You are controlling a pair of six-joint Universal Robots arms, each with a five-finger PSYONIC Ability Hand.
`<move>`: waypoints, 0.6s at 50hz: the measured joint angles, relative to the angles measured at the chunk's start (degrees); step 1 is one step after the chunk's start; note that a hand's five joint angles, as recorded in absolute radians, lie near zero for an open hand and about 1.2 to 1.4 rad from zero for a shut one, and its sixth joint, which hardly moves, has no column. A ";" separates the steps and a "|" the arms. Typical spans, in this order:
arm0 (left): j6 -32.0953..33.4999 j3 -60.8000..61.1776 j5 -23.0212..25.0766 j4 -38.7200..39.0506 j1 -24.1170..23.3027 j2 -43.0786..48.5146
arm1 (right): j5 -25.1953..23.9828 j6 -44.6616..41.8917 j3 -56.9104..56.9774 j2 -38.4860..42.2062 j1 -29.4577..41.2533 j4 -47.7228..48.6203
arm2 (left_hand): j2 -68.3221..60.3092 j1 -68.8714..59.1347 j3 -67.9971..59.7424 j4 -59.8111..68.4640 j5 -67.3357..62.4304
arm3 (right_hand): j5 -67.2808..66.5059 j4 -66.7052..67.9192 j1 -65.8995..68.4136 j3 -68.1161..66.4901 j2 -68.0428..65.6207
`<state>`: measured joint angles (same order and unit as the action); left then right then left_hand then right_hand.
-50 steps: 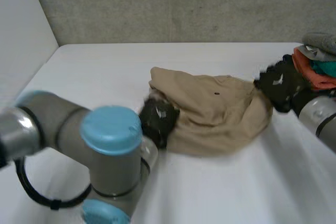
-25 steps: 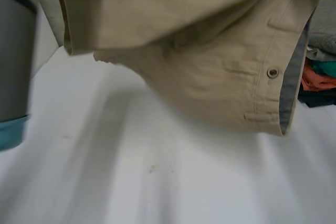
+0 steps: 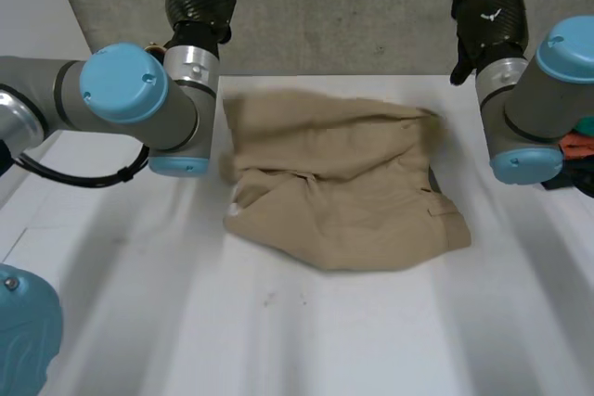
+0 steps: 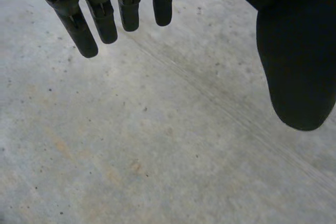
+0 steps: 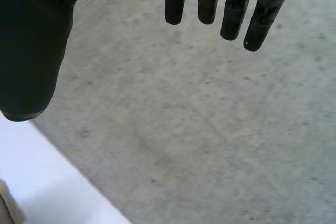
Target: Fold the laundry.
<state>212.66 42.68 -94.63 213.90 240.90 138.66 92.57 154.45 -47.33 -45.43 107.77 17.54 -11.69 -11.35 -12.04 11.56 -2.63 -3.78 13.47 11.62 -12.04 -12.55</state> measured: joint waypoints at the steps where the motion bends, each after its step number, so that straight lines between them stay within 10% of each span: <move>1: -0.29 0.13 -0.24 0.11 -0.12 -0.27 | 0.50 -0.03 -0.66 -0.87 0.14 0.36 | 0.00 0.00 0.00 0.00 0.00 | 0.00 0.00 0.00 0.00 0.00; 15: -4.15 30.58 -3.27 -3.09 -2.87 -23.29 | -15.27 -2.71 -23.99 -23.21 -0.59 -17.43 | -8.49 -9.87 -8.01 8.68 -7.77 | -0.17 0.18 0.27 -0.55 -0.44; 30: -14.97 55.75 0.97 -24.61 -8.35 -33.84 | -23.57 -14.80 -46.25 -26.90 -7.19 -28.80 | -42.35 -42.86 -41.82 42.45 -40.97 | -29.01 31.05 26.64 -32.53 -32.23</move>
<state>197.69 98.43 -93.66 189.29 232.55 104.82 69.00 139.64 -93.58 -72.33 100.58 -11.26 -54.04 -54.21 -53.87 54.00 -43.60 -32.79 44.52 38.26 -44.58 -44.78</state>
